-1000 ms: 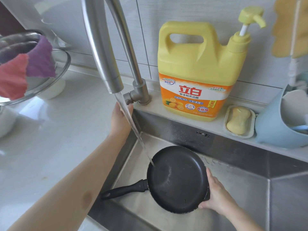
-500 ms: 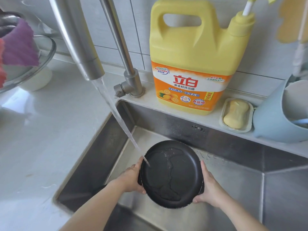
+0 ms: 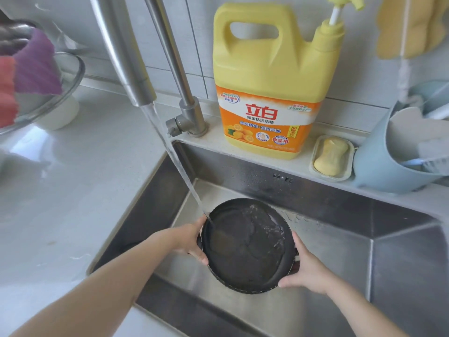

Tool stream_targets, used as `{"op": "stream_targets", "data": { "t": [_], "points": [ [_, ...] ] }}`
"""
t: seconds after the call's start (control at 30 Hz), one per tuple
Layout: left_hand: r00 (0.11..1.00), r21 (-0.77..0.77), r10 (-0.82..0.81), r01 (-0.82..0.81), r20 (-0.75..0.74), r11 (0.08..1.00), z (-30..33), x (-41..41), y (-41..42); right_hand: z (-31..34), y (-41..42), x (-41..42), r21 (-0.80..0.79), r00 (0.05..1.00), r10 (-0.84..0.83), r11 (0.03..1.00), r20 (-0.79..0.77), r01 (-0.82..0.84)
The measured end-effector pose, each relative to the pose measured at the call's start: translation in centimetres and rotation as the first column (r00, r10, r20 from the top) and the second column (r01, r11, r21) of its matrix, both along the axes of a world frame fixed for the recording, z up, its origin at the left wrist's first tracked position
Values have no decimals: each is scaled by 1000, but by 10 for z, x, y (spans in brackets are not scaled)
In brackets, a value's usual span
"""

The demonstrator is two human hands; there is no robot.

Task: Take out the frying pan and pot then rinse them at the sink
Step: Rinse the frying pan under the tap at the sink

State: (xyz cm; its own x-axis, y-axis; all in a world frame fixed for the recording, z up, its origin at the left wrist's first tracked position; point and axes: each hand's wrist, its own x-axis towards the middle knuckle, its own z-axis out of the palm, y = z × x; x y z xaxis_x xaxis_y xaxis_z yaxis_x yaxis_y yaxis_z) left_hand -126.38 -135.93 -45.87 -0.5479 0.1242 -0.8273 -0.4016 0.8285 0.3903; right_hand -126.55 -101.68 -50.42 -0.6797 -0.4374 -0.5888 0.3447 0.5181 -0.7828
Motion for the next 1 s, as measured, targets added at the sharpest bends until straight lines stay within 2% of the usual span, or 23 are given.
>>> {"op": "stream_targets", "data": {
  "t": [0.1, 0.3, 0.53, 0.77, 0.9, 1.0],
  "points": [
    [996, -22, -83, 82, -20, 996, 34, -10, 3, 21, 3, 14, -28, 999, -28, 999, 22, 29],
    [991, 19, -61, 63, -120, 998, 55, 2, 10, 59, 12, 31, -98, 988, -143, 986, -55, 137],
    [991, 53, -95, 100, -92, 994, 101, 0, 15, 101, 23, 39, -106, 987, -132, 987, -89, 122],
    [990, 113, -87, 100, -114, 988, 168, 8, -14, 141, -1, 33, -140, 990, -86, 988, -111, 71],
    [990, 54, -48, 56, -134, 997, 213, 12, -31, 153, -30, 35, -152, 990, -24, 988, -137, 3],
    [966, -109, -87, 62, -242, 992, 247, 18, -37, 155, -56, 41, -207, 986, -71, 978, -148, 39]
  ]
}}
